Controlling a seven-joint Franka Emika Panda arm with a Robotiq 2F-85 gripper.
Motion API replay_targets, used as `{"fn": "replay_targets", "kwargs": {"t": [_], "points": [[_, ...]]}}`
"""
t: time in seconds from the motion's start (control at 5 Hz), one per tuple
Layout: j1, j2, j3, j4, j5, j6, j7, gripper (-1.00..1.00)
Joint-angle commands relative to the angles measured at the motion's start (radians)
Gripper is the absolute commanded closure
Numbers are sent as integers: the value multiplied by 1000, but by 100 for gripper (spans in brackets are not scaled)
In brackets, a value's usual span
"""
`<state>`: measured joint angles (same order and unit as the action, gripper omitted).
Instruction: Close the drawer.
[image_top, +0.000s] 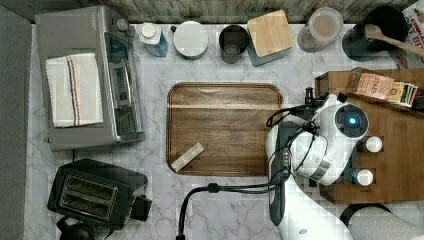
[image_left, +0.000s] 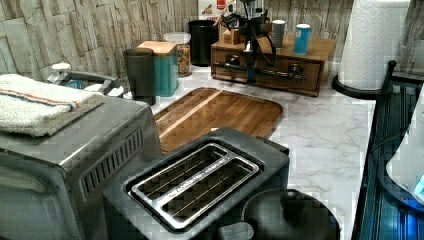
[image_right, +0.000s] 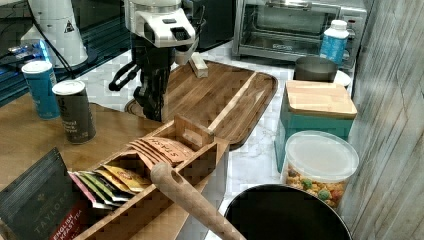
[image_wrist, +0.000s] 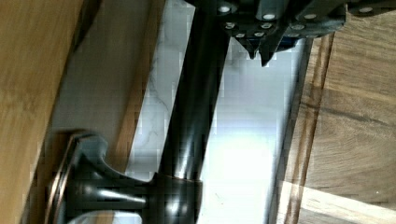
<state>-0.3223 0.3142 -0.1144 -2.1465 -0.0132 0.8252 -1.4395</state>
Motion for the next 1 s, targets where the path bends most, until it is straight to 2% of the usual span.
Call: {"fn": "replay_targets", "kwargs": {"t": [0.2, 1.0], "points": [[-135, 20, -157, 252, -35, 81, -75, 100], [-129, 20, -165, 252, -31, 81, -78, 100]]}}
